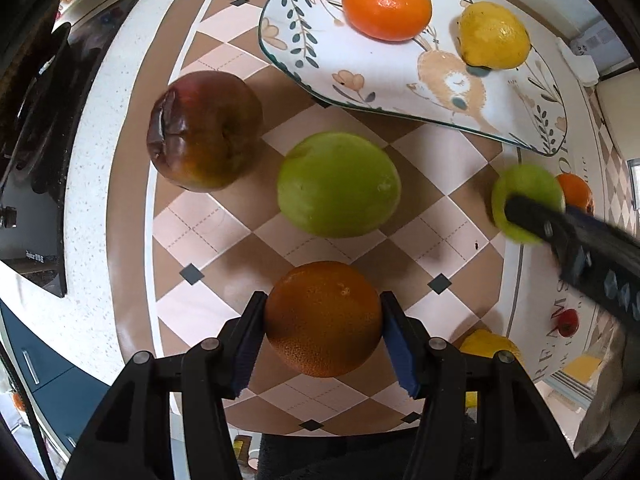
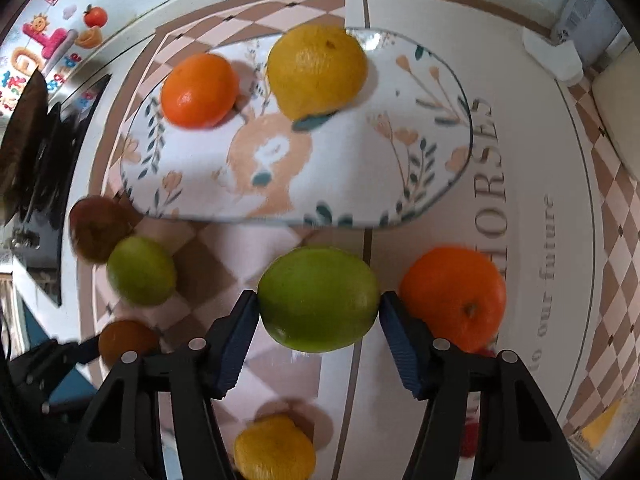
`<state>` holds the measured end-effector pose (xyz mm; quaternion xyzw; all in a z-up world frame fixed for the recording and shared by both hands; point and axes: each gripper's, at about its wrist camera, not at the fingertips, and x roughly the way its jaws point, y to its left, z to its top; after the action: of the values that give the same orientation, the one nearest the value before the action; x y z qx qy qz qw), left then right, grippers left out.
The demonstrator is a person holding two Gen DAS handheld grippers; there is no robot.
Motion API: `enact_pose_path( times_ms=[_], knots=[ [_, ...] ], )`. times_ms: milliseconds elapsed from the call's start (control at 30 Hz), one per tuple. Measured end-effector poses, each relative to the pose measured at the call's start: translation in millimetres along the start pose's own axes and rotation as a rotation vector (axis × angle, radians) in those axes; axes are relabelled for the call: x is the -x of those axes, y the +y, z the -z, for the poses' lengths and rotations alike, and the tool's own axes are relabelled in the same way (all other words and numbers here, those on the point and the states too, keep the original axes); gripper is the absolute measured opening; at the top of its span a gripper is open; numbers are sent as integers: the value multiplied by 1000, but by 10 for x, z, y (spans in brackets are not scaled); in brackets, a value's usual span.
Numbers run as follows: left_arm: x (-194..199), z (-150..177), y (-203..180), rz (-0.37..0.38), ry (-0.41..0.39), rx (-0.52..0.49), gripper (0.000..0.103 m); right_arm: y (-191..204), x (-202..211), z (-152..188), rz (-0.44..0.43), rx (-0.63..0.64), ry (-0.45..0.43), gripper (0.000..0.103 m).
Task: Organize fruits
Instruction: 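Carry both fruits onto the white floral plate and open both tools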
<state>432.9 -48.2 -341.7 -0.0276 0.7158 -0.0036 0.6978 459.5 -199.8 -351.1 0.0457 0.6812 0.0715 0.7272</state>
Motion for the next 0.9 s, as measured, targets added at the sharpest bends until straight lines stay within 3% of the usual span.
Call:
enact_pose_path(
  times_ms=[200,300,567,667,767,900],
  knots=[
    [-119,117,37,15,8,16,53,-32,-72,275,-51,1,104,66],
    [-184,126,20,26,36,22,53,-96,-113,271,-93,-40,93,66],
    [-172,170,-2,21,37,16,53,-53,-99,246,-88,-4,82,66],
    [-4,96,-49,56,9,38,53,-164,-14,238,-181,-98,95,66],
    [314,-6,-56,111,-35,50,53,-231,226,151,-235,-142,38,66],
    [725,-354,-82,168,-108,65,53,-284,500,-146,-242,-142,-21,66]
  ],
)
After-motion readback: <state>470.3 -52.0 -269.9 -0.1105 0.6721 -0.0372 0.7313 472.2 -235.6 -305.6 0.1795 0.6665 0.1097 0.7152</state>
